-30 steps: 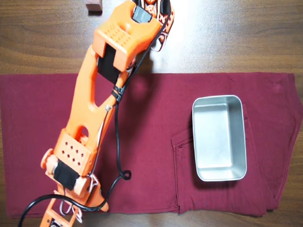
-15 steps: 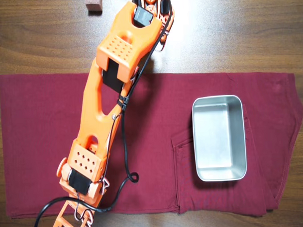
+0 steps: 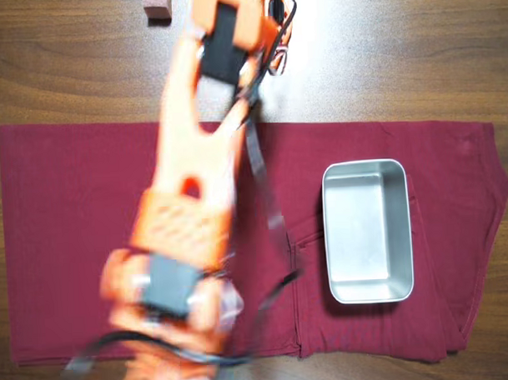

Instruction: Grab the cube

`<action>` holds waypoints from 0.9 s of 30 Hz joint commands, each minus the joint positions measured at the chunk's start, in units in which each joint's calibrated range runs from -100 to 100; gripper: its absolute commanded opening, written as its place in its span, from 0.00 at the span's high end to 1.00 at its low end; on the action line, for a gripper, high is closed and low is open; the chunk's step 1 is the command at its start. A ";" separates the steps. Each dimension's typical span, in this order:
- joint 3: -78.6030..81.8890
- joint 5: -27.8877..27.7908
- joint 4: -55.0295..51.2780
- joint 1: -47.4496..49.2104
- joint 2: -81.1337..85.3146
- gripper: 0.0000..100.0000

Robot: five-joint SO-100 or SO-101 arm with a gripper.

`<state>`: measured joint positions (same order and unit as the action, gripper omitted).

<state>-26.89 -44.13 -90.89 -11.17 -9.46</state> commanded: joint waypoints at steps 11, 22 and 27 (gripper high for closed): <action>32.58 8.55 -3.02 49.84 16.87 1.00; 36.76 6.89 0.39 47.06 19.71 0.67; 62.44 -0.20 32.94 32.66 43.86 1.00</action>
<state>18.97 -38.90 -76.24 28.91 18.92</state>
